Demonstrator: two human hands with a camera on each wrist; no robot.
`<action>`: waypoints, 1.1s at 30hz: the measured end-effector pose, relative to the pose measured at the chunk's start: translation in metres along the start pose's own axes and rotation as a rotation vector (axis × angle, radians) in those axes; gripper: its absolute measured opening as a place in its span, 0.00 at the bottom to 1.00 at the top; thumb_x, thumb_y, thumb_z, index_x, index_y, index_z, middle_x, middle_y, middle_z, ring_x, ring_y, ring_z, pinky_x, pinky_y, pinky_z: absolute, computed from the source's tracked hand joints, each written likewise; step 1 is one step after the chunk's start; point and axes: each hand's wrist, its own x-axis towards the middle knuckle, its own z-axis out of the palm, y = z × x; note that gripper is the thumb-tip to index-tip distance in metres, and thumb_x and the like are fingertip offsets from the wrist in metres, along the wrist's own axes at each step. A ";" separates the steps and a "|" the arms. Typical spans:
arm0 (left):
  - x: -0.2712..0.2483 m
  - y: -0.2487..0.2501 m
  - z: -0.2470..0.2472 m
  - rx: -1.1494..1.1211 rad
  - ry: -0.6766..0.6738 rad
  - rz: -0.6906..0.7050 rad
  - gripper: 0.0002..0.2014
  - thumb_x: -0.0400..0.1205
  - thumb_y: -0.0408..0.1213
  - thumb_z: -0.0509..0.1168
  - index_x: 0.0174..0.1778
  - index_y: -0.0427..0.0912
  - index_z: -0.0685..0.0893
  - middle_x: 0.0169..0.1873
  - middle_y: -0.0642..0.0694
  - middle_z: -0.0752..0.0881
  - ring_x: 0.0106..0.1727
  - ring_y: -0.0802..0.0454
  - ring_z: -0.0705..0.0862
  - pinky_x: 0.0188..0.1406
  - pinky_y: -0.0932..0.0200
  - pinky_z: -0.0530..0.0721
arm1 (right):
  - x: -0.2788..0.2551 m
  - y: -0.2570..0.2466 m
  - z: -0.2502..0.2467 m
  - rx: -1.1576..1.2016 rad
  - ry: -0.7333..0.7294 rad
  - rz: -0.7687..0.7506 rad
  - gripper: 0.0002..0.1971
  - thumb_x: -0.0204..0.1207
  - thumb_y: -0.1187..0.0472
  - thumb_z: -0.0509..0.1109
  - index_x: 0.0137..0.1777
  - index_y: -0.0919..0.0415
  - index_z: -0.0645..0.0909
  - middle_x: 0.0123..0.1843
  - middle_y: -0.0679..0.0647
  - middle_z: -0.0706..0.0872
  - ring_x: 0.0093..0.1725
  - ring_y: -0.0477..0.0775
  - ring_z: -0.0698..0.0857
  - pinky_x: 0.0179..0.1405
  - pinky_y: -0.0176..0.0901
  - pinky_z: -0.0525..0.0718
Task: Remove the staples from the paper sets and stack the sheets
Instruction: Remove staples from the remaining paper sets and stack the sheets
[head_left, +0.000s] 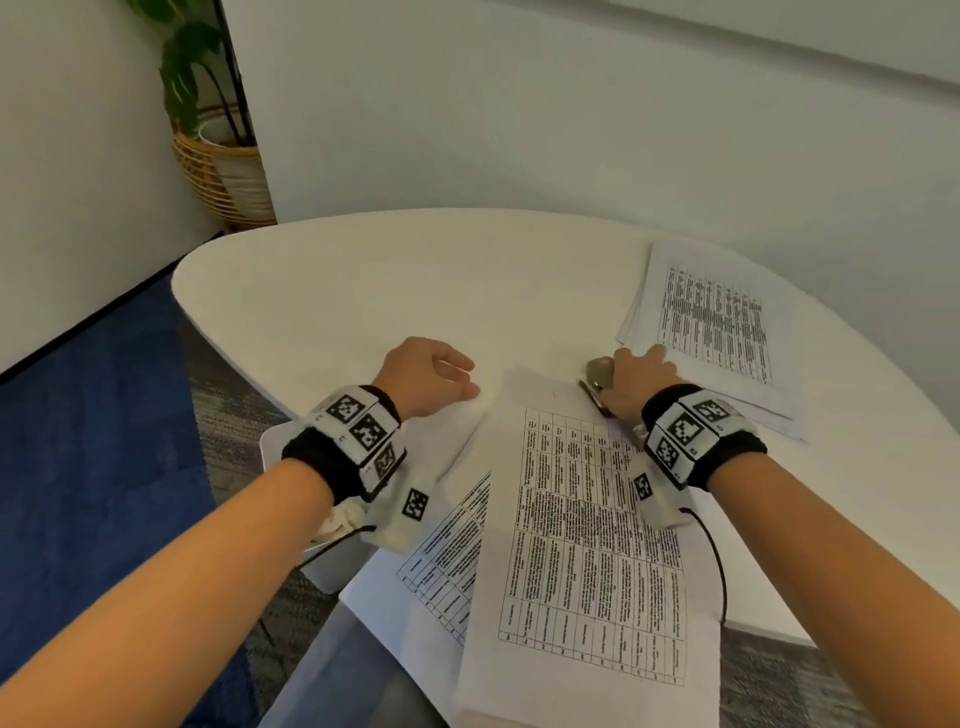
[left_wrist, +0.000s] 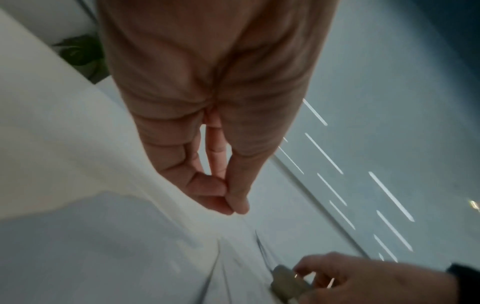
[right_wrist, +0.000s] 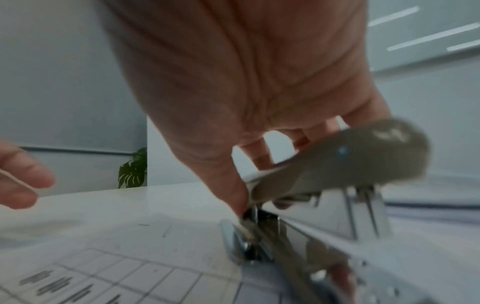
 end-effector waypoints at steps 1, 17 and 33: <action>-0.005 -0.002 -0.002 -0.086 -0.014 -0.023 0.11 0.74 0.36 0.76 0.51 0.45 0.87 0.45 0.48 0.89 0.47 0.55 0.85 0.47 0.64 0.84 | -0.001 -0.002 -0.002 -0.060 0.065 0.008 0.22 0.82 0.50 0.56 0.70 0.63 0.69 0.70 0.67 0.66 0.66 0.66 0.72 0.62 0.58 0.75; -0.045 -0.022 0.000 -0.815 -0.128 -0.382 0.15 0.87 0.40 0.57 0.49 0.34 0.84 0.38 0.45 0.86 0.37 0.57 0.83 0.31 0.70 0.84 | -0.007 -0.033 0.006 0.106 0.022 -0.310 0.12 0.79 0.65 0.65 0.56 0.64 0.88 0.57 0.57 0.88 0.57 0.57 0.85 0.63 0.48 0.81; -0.046 -0.029 -0.007 -0.864 0.069 -0.246 0.09 0.79 0.25 0.68 0.53 0.38 0.85 0.49 0.43 0.87 0.48 0.55 0.86 0.46 0.68 0.87 | -0.006 -0.039 0.019 0.208 0.010 -0.246 0.14 0.82 0.63 0.58 0.57 0.71 0.81 0.56 0.68 0.83 0.57 0.67 0.82 0.53 0.51 0.78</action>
